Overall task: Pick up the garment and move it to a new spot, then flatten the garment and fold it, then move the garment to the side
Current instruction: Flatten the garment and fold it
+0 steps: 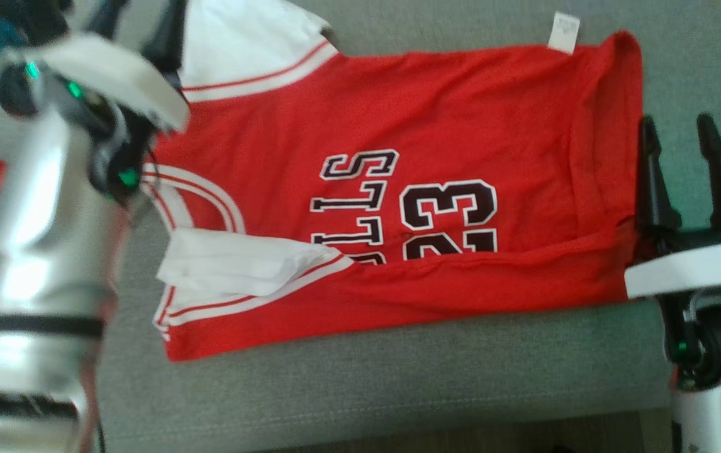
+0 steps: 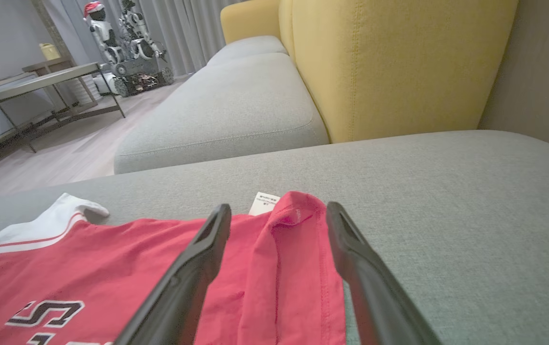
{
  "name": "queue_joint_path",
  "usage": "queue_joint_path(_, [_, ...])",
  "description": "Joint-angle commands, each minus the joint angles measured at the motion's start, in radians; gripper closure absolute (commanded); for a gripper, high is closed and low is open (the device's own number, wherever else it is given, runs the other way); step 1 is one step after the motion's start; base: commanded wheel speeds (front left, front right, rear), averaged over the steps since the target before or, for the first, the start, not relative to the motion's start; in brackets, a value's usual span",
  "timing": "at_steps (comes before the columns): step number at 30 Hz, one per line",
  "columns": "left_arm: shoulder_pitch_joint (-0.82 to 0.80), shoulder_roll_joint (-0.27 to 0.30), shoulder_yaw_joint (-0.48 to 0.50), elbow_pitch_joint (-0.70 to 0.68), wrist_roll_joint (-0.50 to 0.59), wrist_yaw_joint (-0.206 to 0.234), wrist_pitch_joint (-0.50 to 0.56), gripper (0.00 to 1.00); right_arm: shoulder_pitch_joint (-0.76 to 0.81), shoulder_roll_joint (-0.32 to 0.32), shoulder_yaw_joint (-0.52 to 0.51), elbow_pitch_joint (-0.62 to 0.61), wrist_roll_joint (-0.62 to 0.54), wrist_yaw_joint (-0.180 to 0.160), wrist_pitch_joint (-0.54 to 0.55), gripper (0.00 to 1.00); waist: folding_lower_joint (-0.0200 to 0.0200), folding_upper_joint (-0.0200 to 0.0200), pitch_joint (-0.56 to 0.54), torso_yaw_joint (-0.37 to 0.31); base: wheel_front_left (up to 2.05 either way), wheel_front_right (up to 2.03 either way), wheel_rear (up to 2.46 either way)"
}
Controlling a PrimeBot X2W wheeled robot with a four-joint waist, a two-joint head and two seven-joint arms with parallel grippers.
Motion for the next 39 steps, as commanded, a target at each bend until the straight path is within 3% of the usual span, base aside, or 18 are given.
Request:
queue_joint_path(1, [-0.082, 0.057, 0.015, 0.001, -0.009, -0.007, 0.01, 0.0, -0.032, -0.006, 0.026, -0.04, -0.001, -0.001, -0.011, 0.0, -0.0002, 0.0, 0.06, -0.035, 0.0, 0.0, 0.0])
queue_joint_path(14, [-0.291, 0.223, -0.154, 0.216, -0.181, -0.015, 0.17, 0.0, -0.116, -0.005, 0.083, 0.032, 0.029, -0.001, -0.075, 0.0, -0.0002, 0.0, 0.155, -0.127, 0.0, 0.0, 0.0])
queue_joint_path(21, [-0.293, 0.258, -0.244, 0.281, -0.247, -0.015, 0.243, 0.0, -0.126, -0.005, 0.074, 0.054, 0.034, -0.001, -0.082, 0.0, -0.0002, 0.0, 0.151, -0.141, 0.0, 0.0, 0.0])
queue_joint_path(22, [-0.294, 0.259, -0.254, 0.281, -0.255, -0.015, 0.241, 0.57, -0.128, -0.005, 0.068, 0.054, 0.033, -0.001, -0.079, 0.0, -0.0002, 0.0, 0.15, -0.141, 0.0, 0.0, 0.0])
queue_joint_path(23, [-0.295, 0.259, -0.264, 0.281, -0.264, -0.015, 0.237, 1.0, -0.133, -0.005, 0.061, 0.054, 0.03, -0.001, -0.075, 0.0, -0.0002, 0.0, 0.149, -0.139, 0.0, 0.0, 0.0])
queue_joint_path(27, [-0.307, 0.261, -0.308, 0.272, -0.279, -0.015, 0.193, 1.0, -0.171, -0.015, 0.03, 0.065, 0.029, -0.001, -0.045, 0.0, -0.0002, 0.0, 0.139, -0.124, 0.0, 0.0, 0.0])
queue_joint_path(33, [-0.352, 0.225, -0.355, 0.279, -0.289, -0.015, 0.104, 1.0, -0.3, -0.08, 0.01, 0.146, 0.055, -0.001, 0.018, 0.0, -0.0002, 0.0, 0.133, -0.072, 0.0, 0.0, 0.0])
queue_joint_path(39, [-0.39, 0.174, -0.405, 0.289, -0.311, -0.015, 0.042, 1.0, -0.457, -0.162, 0.062, 0.304, 0.088, -0.001, 0.139, 0.0, -0.0002, 0.0, 0.135, -0.015, 0.0, 0.0, 0.0])
